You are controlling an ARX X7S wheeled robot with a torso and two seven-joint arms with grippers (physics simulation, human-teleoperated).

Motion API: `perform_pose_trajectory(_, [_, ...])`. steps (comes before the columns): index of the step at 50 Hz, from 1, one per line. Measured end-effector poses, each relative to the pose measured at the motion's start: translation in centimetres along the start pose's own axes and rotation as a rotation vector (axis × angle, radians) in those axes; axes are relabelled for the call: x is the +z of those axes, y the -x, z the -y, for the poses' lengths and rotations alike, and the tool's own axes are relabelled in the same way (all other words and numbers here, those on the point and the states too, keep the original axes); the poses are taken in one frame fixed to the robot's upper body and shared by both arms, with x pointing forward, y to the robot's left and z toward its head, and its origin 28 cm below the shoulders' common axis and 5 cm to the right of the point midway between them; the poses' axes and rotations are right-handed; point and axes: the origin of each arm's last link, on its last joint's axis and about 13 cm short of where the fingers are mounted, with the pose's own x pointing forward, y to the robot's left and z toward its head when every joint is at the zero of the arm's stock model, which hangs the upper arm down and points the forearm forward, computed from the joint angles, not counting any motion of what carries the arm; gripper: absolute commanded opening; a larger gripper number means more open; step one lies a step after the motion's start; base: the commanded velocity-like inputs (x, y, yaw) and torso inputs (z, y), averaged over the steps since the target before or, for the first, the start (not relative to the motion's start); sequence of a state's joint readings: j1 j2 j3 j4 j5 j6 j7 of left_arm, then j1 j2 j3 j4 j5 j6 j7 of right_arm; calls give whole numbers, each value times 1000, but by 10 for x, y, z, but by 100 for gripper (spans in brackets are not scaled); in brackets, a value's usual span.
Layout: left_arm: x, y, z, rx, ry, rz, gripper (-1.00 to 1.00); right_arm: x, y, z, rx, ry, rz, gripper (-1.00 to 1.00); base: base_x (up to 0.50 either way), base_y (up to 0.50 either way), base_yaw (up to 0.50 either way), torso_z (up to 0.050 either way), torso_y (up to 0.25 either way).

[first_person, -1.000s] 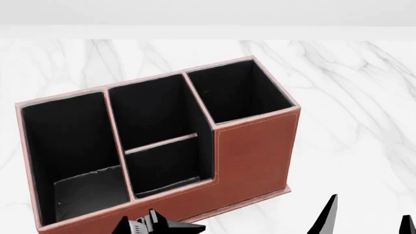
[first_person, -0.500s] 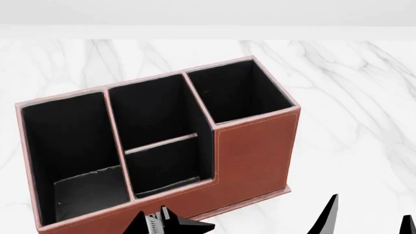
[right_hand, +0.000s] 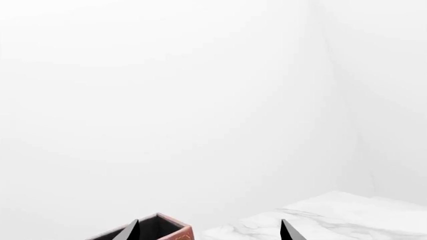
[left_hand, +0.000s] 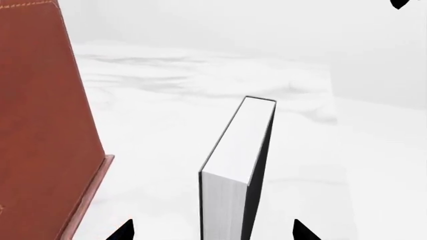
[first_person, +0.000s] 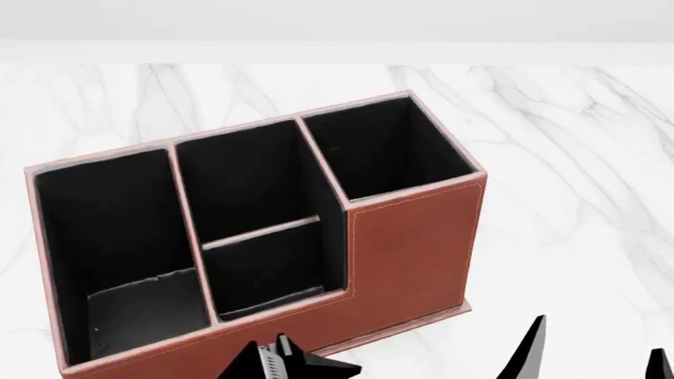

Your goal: Pick up the book and place it in the back compartment of the caddy.

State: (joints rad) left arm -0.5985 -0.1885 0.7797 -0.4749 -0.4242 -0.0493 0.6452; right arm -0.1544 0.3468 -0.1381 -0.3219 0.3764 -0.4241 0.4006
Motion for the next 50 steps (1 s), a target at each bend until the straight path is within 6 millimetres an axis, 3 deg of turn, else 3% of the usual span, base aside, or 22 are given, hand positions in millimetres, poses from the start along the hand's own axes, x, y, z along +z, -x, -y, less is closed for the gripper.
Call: perform_pose_trajectory(50, [4,-26,2,-58,-11,-39,100,3,0,1,-3,-7,5,100,0,0,0,0,0])
